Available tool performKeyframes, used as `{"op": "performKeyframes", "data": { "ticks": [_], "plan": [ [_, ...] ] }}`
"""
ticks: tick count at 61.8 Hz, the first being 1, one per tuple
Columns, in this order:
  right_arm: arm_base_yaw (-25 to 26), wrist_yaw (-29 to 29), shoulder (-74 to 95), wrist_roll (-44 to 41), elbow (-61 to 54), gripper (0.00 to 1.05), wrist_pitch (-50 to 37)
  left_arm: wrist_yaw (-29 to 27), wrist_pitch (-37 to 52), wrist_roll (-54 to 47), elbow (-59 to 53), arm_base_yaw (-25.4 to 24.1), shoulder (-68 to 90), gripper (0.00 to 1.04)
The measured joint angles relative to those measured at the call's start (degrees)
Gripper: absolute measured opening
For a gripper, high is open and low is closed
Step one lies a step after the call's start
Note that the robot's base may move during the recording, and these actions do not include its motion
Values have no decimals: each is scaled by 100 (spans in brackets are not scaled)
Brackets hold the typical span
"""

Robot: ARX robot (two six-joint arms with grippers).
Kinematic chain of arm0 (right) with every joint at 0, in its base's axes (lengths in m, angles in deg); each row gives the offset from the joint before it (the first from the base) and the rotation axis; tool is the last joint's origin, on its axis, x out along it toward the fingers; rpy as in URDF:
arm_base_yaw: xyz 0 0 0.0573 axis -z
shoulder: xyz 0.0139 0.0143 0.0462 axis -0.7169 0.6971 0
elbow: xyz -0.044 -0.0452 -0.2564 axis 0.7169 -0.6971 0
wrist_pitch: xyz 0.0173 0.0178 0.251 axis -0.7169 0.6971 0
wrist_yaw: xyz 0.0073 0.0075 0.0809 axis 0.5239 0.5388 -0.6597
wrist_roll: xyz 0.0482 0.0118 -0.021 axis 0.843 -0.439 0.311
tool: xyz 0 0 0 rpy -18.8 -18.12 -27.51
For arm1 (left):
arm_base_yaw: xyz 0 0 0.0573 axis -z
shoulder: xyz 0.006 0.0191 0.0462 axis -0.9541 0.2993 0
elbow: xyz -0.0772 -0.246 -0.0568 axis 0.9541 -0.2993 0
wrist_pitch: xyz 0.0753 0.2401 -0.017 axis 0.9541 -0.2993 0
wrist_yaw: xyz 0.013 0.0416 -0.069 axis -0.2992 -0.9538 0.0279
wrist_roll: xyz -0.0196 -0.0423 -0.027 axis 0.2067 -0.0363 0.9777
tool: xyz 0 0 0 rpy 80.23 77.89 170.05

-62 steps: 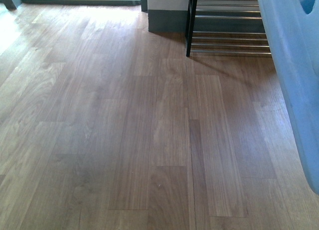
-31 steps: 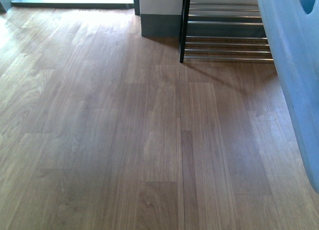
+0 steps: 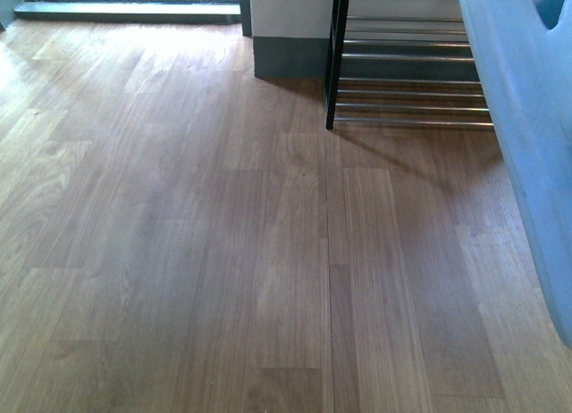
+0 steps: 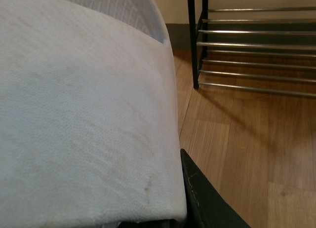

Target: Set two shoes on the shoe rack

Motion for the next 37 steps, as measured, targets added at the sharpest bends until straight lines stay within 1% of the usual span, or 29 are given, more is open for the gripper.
{"op": "performKeyframes", "data": {
  "ticks": [37],
  "plan": [
    [0, -2, 0, 0, 0, 1, 0, 0, 0, 0, -2, 0, 2, 2]
  ]
}}
